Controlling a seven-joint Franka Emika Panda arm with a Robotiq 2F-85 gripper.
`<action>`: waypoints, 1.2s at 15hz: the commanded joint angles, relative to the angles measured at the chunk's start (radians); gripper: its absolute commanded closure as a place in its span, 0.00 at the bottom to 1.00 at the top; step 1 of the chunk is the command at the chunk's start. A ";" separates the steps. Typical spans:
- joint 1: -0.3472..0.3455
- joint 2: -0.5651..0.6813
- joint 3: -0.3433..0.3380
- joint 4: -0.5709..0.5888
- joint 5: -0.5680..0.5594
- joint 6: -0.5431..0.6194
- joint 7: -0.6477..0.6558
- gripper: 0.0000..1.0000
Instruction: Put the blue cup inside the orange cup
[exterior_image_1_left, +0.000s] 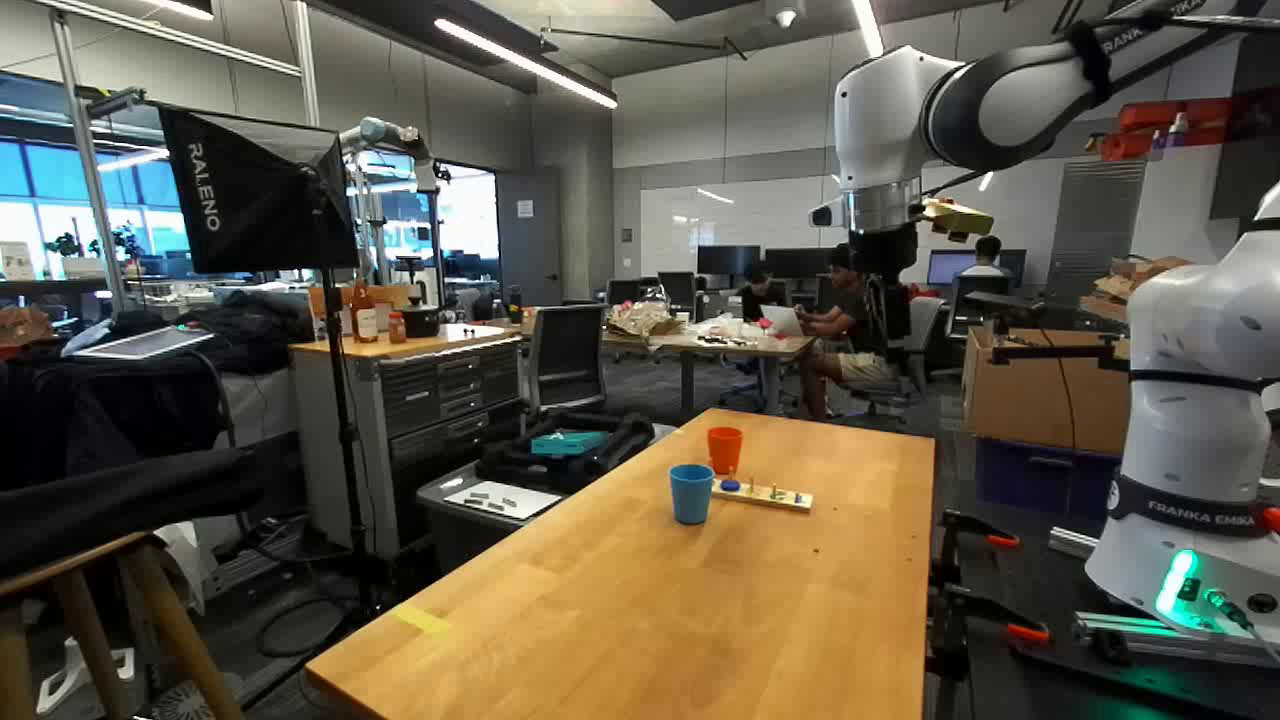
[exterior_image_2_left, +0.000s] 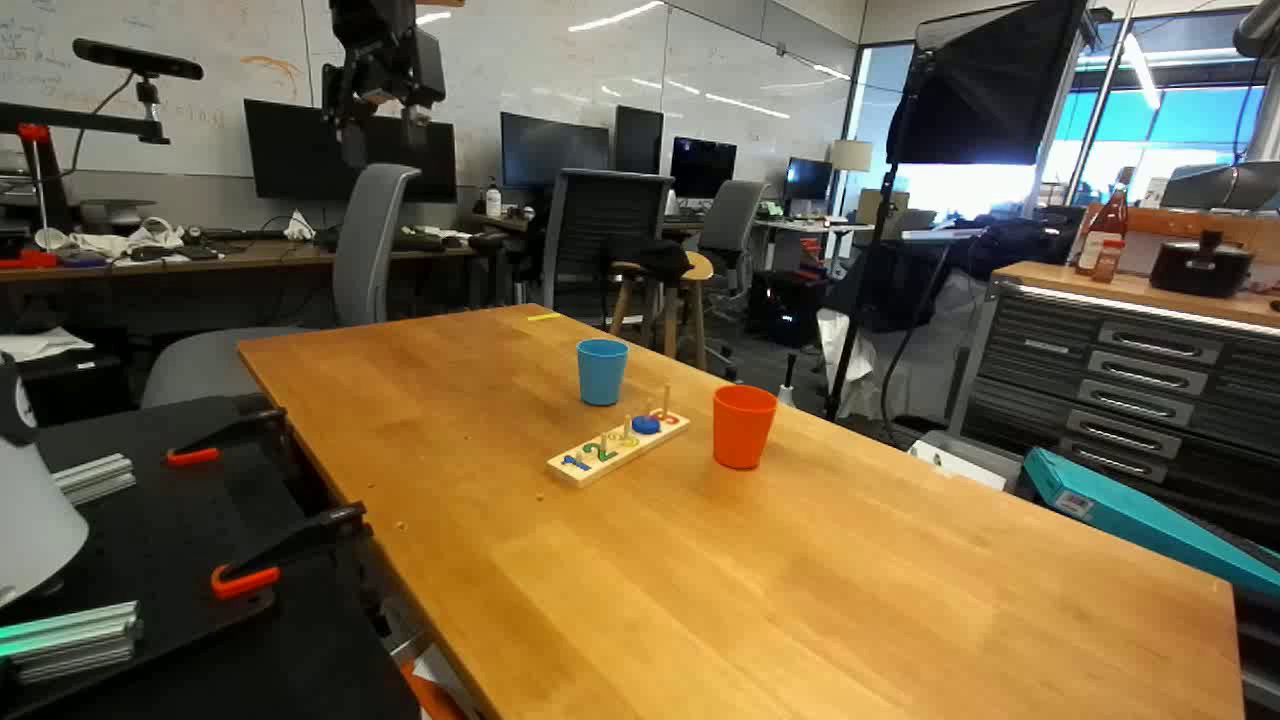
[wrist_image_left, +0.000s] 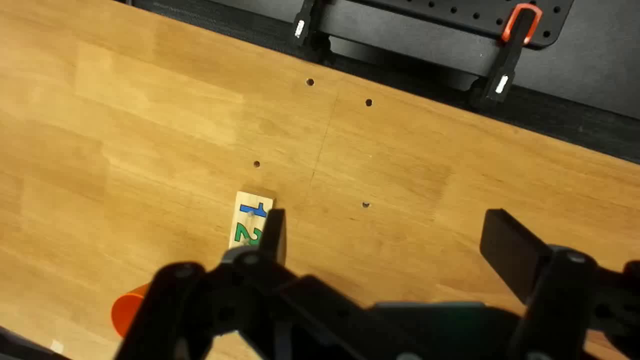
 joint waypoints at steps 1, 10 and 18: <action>0.025 0.003 -0.023 0.003 -0.012 -0.003 0.012 0.00; 0.009 0.278 -0.027 0.098 0.016 0.219 0.044 0.00; -0.013 0.747 -0.086 0.432 -0.022 0.401 0.117 0.00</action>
